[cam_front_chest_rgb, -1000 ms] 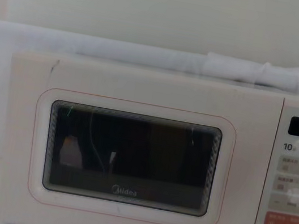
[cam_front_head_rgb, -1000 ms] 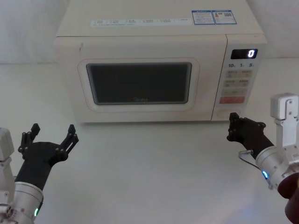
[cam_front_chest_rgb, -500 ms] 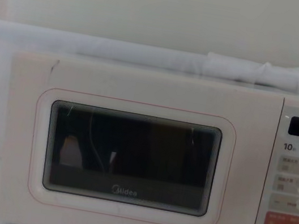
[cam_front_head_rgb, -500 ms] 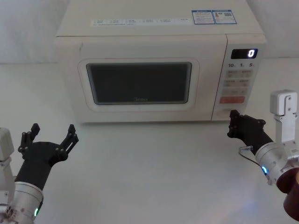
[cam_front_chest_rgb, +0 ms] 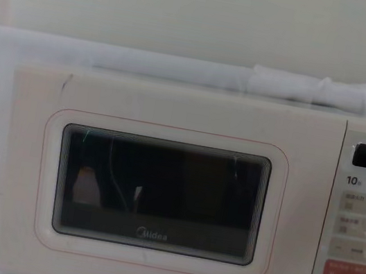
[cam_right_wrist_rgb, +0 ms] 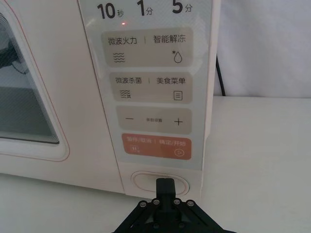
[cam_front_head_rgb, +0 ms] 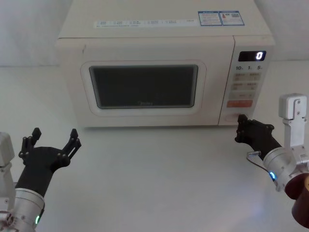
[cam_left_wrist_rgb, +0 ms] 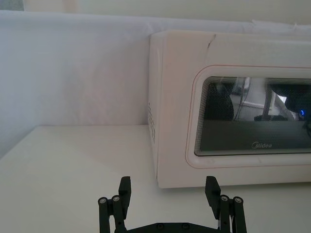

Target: Press the button to open the microwave door with one hand; close the microwave door with the other hand.

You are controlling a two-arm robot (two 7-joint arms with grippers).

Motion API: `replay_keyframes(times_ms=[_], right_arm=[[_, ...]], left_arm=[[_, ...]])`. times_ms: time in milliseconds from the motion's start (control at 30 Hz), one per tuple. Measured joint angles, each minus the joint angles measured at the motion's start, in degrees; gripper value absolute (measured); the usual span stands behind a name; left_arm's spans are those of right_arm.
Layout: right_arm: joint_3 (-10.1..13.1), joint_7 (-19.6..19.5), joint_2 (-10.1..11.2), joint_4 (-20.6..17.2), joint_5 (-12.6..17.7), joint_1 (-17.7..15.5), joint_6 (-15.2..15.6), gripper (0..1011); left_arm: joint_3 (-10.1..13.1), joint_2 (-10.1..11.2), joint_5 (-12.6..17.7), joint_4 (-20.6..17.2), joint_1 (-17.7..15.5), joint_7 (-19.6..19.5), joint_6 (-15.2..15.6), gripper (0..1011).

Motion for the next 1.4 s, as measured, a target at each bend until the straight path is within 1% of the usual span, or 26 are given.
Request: replay_keyframes(times_ms=[800, 1400], right_arm=[[-0.1, -0.2, -0.2, 1.7, 0.0, 0.9, -0.1, 0], [-0.2, 0.0, -0.5, 3.1, 0.0, 1.9, -0.7, 0]], left_arm=[[0.0, 0.0, 0.0, 0.0, 0.0, 0.0, 0.0, 1001], [0.0, 0.0, 0.0, 0.0, 0.0, 0.0, 0.0, 1001]])
